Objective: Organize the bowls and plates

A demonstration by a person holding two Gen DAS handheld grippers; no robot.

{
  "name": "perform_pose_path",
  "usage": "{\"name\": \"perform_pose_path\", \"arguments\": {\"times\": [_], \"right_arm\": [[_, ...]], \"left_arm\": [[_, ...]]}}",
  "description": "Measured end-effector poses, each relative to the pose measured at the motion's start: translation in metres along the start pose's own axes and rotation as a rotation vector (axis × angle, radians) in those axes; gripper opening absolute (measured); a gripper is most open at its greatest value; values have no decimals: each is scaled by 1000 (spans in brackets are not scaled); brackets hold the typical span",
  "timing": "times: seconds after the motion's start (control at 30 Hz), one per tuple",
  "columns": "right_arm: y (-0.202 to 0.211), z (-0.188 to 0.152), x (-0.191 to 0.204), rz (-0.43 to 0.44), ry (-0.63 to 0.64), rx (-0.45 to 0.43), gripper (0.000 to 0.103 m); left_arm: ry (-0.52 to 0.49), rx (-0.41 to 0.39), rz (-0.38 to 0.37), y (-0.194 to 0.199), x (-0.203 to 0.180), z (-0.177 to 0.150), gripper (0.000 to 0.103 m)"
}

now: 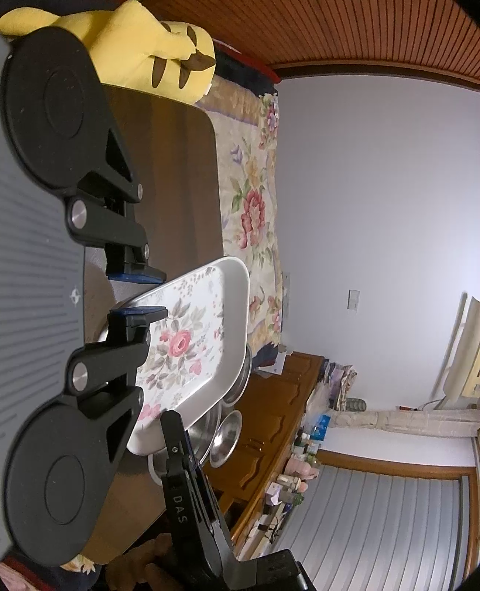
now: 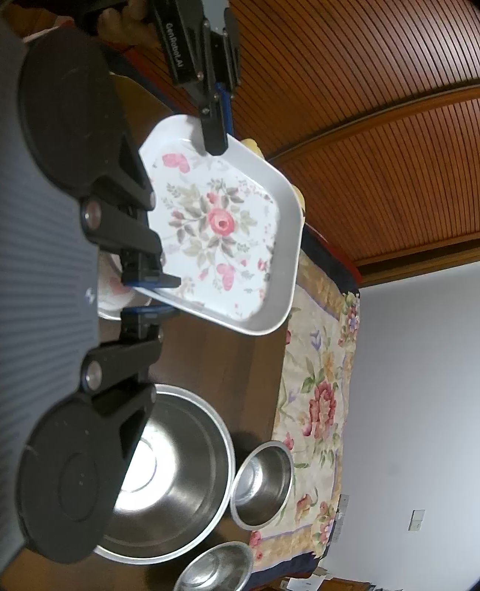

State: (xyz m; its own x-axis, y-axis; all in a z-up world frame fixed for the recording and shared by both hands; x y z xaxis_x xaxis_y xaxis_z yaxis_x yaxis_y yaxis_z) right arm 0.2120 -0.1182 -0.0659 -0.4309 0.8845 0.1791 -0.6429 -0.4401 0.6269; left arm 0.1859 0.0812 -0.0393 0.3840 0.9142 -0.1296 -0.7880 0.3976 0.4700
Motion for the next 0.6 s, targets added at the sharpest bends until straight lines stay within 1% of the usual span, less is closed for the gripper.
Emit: {"name": "perform_pose_path", "arguments": {"times": [0.23, 0.6], "right_arm": [[4, -11, 5, 1, 20, 3, 11], [2, -37, 10, 15, 7, 27, 11]], "left_arm": [[5, 6, -4, 4, -4, -10, 14], [7, 51, 2, 8, -10, -45, 13]]}}
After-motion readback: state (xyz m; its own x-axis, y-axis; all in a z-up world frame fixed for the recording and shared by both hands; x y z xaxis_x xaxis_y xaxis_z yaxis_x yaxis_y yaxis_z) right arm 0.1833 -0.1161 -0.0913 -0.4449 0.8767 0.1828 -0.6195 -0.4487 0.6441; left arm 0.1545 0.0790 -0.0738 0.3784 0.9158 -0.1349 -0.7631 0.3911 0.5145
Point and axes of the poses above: each gripper's, at about its wrist camera, not at the fingertips, and y roughly against the way its jaws point, x to its left, z to its top, the point moved 8 cm from there along -y, roughly the way its jaws point, and after that the axes turned 1 degree about -z, right-handed, at the moved point
